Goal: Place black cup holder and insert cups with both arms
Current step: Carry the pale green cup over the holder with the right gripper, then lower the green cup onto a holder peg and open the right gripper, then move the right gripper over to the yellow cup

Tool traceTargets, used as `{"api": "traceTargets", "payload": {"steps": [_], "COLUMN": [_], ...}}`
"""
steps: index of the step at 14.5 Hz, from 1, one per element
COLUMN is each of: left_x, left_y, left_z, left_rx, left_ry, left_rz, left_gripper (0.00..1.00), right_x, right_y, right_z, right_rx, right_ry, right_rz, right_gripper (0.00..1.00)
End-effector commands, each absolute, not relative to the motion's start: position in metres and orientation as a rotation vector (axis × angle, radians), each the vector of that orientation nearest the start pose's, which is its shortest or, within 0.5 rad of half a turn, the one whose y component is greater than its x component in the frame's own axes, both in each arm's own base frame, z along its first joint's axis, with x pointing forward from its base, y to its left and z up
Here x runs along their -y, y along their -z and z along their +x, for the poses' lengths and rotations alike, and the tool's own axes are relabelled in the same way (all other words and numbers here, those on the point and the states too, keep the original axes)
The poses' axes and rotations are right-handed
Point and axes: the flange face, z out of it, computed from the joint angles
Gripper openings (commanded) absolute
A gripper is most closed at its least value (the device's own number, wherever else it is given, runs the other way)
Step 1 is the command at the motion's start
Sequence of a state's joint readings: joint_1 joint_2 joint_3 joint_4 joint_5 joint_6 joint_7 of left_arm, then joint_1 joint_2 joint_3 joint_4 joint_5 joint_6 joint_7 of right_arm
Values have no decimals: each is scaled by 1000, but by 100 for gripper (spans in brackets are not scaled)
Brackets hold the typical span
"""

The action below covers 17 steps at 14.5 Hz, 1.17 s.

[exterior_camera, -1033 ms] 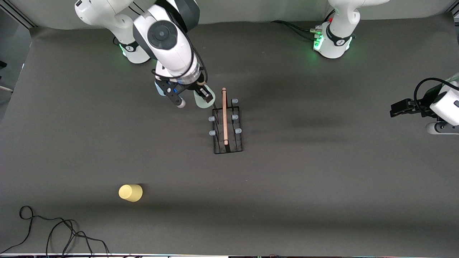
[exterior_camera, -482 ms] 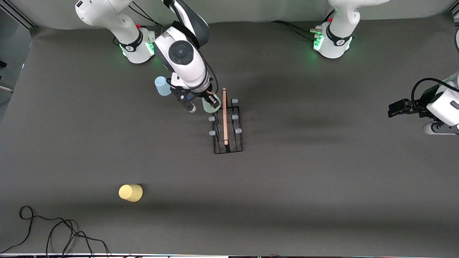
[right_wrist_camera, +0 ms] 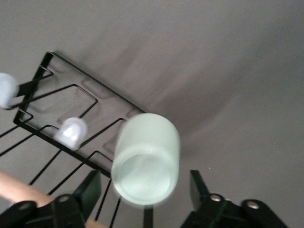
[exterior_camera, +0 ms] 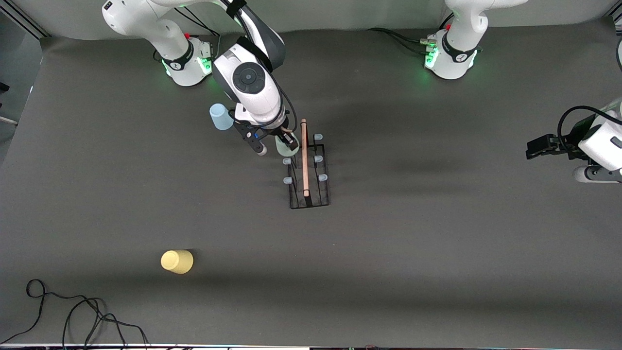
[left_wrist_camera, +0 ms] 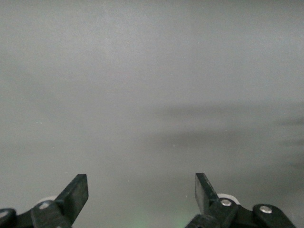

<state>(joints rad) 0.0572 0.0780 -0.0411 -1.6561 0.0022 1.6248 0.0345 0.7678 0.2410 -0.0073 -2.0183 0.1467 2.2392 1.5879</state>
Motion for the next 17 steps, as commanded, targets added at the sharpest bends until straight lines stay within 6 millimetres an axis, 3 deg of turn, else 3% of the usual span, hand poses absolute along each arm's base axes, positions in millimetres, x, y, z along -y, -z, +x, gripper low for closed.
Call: {"api": "traceTargets", "payload": {"steps": [1,3,6,8,12,15,17], "left_x": [-10,-10,-11,-12,-12,-13,-13], "left_y": [-548,-548,-548,-548,-547,-547,-547], "left_z": [570,570,570,570,570,570,570], "left_rx": [-40,-40,-38,-35,-36,-33,-33], "left_ry": [-149,-149,-149,-149,-152,-152,-152], "left_rz": [-3132,-3132,-3132,-3134,-3132,-3132,-3134], "left_gripper": [100,100,100,100,100,100,100], "right_x": [-415,-417,-397,-354,-239,-154,-113], "right_y": [-386,-424,-483,-506,-532,-528,-518], "right_z": [440,451,479,509,577,630,662], "right_rx": [-1439,-1432,-1372,-1188,-743,-435,-255], "right_ry": [-221,-240,-242,-238,-155,-90,-57], "right_rz": [-2775,-2795,-2829,-2912,-3012,-3073,-3110], "right_gripper": [100,100,100,100,100,100,100]}}
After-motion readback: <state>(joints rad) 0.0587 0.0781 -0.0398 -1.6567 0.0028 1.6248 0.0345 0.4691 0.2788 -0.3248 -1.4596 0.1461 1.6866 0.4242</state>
